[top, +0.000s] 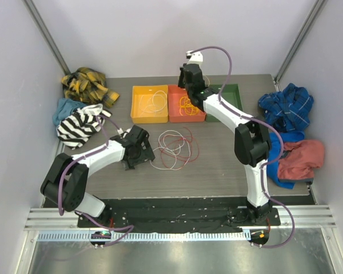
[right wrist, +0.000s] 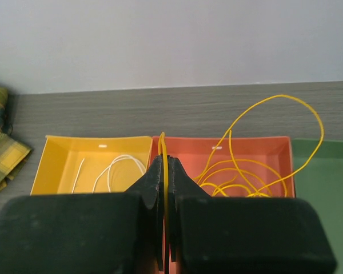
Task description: Untangle the cables
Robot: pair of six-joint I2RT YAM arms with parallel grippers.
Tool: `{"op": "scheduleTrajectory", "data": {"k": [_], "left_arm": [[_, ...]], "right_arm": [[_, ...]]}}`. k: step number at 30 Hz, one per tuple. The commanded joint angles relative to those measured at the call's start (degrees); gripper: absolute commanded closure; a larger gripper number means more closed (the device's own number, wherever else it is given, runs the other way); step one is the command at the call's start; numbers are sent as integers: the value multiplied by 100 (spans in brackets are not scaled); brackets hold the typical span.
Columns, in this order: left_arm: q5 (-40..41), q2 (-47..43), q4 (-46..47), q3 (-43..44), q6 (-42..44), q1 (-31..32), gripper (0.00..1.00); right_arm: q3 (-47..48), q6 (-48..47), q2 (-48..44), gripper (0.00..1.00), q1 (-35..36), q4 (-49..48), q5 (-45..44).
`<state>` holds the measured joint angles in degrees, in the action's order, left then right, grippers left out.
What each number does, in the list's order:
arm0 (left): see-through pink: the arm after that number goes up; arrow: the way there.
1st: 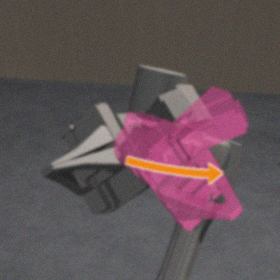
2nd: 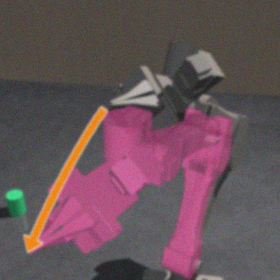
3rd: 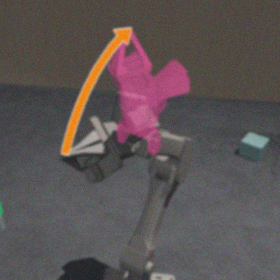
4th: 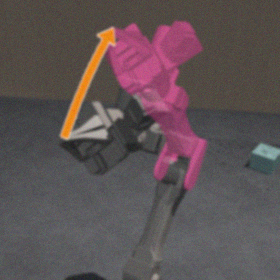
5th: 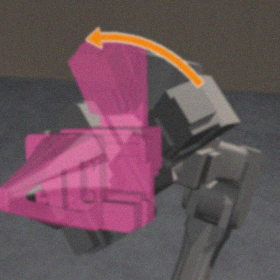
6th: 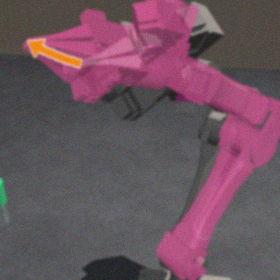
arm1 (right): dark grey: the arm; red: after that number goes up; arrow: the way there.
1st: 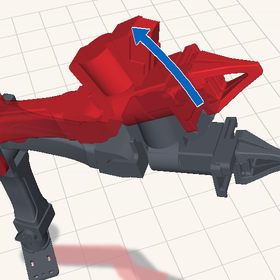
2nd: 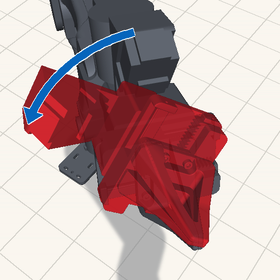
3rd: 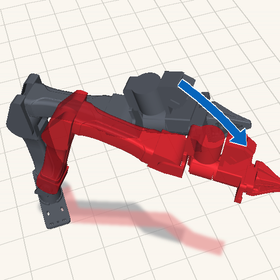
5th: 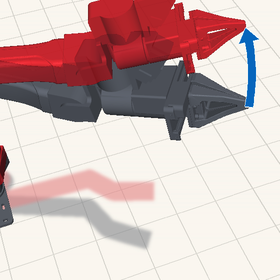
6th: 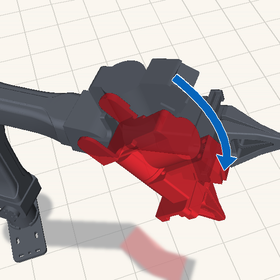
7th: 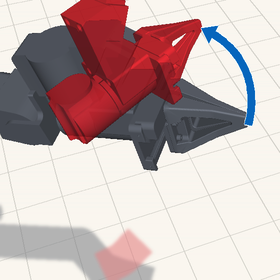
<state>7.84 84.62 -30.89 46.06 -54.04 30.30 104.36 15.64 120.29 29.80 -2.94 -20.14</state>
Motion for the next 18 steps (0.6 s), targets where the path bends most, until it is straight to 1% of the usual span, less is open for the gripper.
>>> {"op": "scheduleTrajectory", "data": {"k": [1, 4, 7, 14, 18], "left_arm": [[-80, 46, 215, -62, -107, 98, 3], [-72, 28, 224, -97, -98, 116, 3], [-89, 2, 251, -142, -107, 116, 3], [-151, -7, 295, -159, -107, 125, 3], [-186, 28, 356, -212, -142, 160, 3]], "right_arm": [[6, 115, -375, 99, 210, -418, 28], [6, 255, -348, 99, 219, -322, 28], [-257, 395, -515, 99, 272, -383, 28], [-1232, 580, -1209, 99, 491, -760, -104], [-1216, 397, -1087, 99, 474, -761, -279]]}}
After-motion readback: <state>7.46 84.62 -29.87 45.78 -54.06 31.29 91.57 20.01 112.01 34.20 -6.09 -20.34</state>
